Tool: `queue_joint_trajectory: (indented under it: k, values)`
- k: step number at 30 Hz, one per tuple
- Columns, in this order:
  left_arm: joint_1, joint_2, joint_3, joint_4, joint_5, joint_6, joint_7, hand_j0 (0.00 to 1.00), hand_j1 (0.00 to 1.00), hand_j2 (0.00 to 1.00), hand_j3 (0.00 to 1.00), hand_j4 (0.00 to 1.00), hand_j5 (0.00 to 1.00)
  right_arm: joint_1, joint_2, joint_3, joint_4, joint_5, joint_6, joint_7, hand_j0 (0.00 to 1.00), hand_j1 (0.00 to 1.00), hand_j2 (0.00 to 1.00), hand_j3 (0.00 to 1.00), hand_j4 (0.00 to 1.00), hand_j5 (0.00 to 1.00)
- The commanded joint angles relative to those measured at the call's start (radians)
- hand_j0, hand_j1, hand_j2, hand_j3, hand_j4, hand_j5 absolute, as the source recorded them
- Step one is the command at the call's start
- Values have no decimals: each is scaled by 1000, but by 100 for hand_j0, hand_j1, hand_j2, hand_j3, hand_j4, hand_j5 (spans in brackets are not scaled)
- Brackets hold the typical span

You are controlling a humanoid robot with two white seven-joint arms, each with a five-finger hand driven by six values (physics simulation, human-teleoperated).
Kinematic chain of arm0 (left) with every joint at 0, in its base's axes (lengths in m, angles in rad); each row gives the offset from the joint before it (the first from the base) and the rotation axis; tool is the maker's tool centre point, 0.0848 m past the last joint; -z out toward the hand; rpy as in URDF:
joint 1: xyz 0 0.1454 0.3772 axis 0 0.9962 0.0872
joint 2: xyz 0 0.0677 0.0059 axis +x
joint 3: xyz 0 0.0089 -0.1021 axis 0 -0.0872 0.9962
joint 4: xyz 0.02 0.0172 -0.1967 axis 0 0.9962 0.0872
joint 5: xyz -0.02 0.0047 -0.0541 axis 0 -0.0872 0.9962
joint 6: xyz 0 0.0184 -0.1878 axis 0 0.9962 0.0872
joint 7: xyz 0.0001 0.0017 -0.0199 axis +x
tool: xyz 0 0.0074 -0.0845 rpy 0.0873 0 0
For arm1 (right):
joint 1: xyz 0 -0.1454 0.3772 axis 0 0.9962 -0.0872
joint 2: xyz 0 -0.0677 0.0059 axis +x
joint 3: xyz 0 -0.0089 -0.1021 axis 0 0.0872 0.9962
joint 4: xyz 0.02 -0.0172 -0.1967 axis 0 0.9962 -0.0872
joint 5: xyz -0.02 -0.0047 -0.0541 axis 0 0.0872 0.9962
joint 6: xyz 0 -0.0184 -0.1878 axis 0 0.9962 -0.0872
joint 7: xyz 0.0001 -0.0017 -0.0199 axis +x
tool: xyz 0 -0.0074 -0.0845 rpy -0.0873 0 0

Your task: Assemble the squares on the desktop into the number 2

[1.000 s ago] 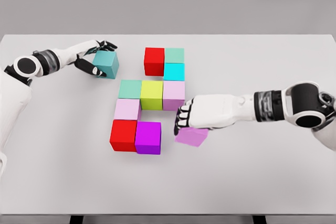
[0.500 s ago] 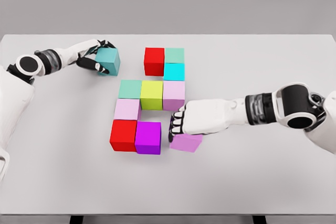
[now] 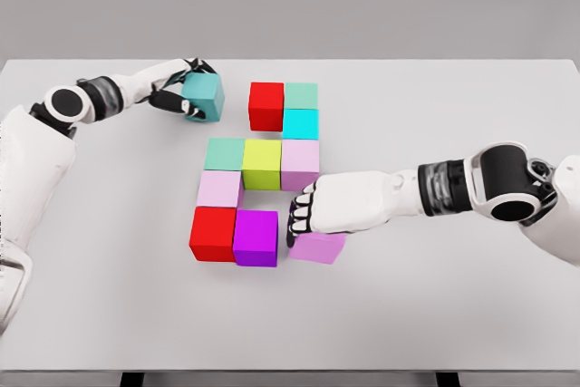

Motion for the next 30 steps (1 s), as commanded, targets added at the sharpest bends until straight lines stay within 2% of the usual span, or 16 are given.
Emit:
queue_joint_trajectory:
  k: [1, 15, 16, 17, 22, 24, 26, 30]
  values:
    - [0, -12, 4, -1, 7, 2, 1, 38, 38, 38, 38, 38, 38, 0, 2, 1, 0, -6, 3, -1, 59, 59, 59, 59, 59, 59]
    - [2, -40, 4, -1, 10, 2, 1, 36, 36, 36, 36, 36, 36, -12, 17, 9, 0, -4, 3, -1, 62, 62, 62, 62, 62, 62]
    - [0, -45, 4, -1, 10, 11, 1, 36, 36, 36, 36, 36, 36, -14, 17, 9, 0, -4, 3, -1, 71, 71, 71, 71, 71, 71]
    - [2, -45, 4, -1, 10, 24, 1, 36, 36, 36, 36, 36, 36, -14, 17, 7, 0, -3, 3, -1, 100, 100, 100, 100, 100, 100]
    - [2, -54, 4, -1, 10, 28, 1, 36, 36, 36, 36, 36, 36, -32, 14, -16, 0, -6, 3, -1, 100, 100, 100, 100, 100, 100]
    - [5, -55, 4, -1, 10, 28, 1, 36, 36, 36, 36, 36, 36, -34, 3, -89, 0, -6, 3, -1, 100, 100, 100, 100, 100, 100]
    - [5, -55, 4, -1, 10, 28, 1, 36, 36, 36, 36, 36, 36, -31, -5, -119, 0, -7, 3, -1, 100, 100, 100, 100, 100, 100]
    - [5, -65, 4, -1, 10, 28, 1, 36, 36, 36, 36, 36, 36, -20, -101, -120, 0, -12, 3, -1, 100, 100, 100, 100, 100, 100]
